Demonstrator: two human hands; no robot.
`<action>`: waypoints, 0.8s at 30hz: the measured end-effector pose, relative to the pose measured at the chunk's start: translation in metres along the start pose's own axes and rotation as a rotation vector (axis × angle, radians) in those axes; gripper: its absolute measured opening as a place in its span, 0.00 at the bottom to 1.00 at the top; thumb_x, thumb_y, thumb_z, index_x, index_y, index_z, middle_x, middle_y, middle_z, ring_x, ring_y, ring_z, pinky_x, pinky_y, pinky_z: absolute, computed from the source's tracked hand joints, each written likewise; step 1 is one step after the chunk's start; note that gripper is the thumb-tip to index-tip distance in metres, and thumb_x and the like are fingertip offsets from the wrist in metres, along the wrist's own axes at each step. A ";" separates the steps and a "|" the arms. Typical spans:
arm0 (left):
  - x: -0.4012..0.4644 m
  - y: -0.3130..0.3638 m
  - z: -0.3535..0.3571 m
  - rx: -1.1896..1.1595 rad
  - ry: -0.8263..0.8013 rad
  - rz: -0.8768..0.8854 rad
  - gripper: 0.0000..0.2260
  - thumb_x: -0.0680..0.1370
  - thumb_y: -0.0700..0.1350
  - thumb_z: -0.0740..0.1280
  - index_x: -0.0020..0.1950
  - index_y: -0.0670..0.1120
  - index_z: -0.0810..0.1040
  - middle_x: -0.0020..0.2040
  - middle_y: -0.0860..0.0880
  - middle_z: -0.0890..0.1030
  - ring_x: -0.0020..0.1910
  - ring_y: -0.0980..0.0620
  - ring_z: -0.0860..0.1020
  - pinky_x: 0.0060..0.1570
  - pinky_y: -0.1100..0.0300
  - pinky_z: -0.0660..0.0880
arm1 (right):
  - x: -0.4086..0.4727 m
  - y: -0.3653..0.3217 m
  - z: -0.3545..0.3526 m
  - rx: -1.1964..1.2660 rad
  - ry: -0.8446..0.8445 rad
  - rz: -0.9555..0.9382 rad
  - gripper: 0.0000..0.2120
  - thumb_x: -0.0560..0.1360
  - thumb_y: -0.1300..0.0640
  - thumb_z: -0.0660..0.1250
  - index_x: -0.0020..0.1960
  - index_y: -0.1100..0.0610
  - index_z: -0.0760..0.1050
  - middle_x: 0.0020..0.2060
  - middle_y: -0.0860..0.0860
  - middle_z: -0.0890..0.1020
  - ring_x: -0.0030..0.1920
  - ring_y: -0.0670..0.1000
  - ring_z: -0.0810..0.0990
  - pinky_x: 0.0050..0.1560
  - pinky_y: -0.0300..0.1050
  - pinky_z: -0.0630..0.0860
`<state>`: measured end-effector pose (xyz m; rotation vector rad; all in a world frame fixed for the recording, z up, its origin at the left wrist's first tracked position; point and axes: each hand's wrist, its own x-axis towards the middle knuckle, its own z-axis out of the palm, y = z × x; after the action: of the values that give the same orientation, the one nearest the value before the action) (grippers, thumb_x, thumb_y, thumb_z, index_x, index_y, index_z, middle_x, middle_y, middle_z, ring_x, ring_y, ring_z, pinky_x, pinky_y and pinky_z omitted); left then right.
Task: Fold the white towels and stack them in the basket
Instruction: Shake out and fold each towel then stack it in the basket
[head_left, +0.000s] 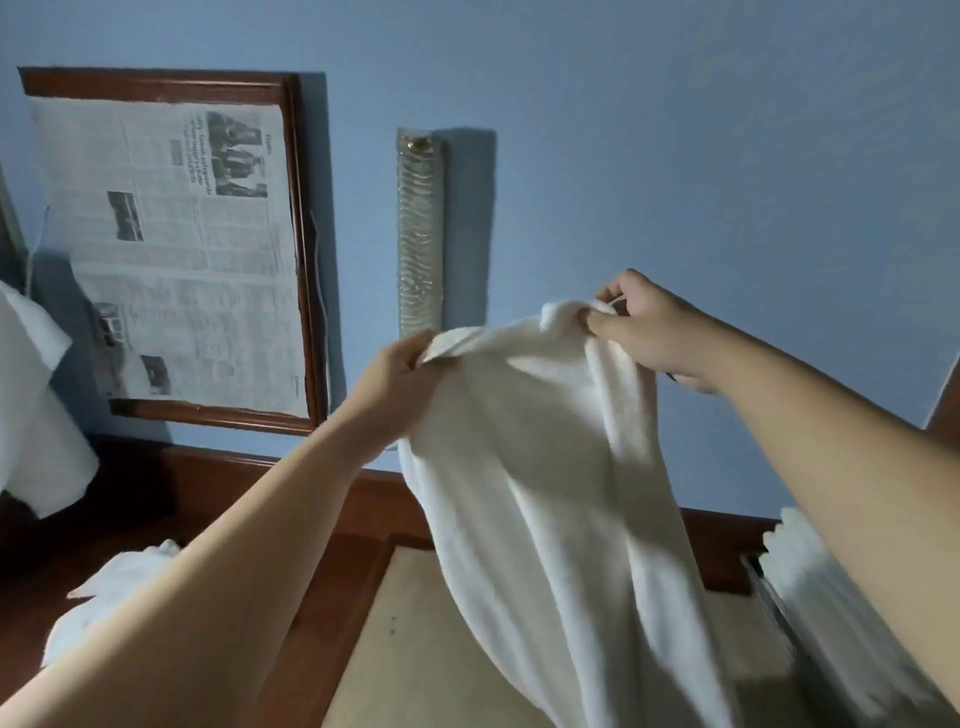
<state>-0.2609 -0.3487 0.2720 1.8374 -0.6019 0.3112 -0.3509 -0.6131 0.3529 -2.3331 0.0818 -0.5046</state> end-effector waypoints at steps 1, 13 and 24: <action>-0.003 0.006 -0.004 0.056 -0.011 0.047 0.07 0.81 0.43 0.65 0.45 0.46 0.81 0.30 0.60 0.75 0.28 0.63 0.70 0.30 0.66 0.67 | -0.011 0.011 -0.004 -0.013 -0.026 0.025 0.12 0.78 0.47 0.72 0.59 0.43 0.74 0.56 0.47 0.82 0.54 0.51 0.81 0.48 0.49 0.74; -0.076 -0.046 -0.039 0.800 -0.293 0.135 0.20 0.72 0.66 0.76 0.38 0.54 0.73 0.34 0.52 0.76 0.35 0.49 0.76 0.34 0.56 0.72 | -0.118 0.104 -0.034 -0.567 -0.143 0.134 0.33 0.69 0.32 0.77 0.36 0.53 0.59 0.28 0.48 0.56 0.27 0.64 0.72 0.36 0.49 0.51; -0.093 -0.027 -0.070 0.767 0.001 0.041 0.03 0.77 0.48 0.73 0.49 0.54 0.82 0.43 0.49 0.80 0.39 0.46 0.76 0.39 0.55 0.70 | -0.173 0.215 -0.044 -0.636 -0.043 0.217 0.10 0.80 0.51 0.67 0.40 0.51 0.77 0.41 0.54 0.84 0.46 0.59 0.81 0.46 0.51 0.78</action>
<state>-0.3185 -0.2529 0.2294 2.5550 -0.5588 0.6332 -0.5083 -0.7635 0.1780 -2.9010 0.5375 -0.3501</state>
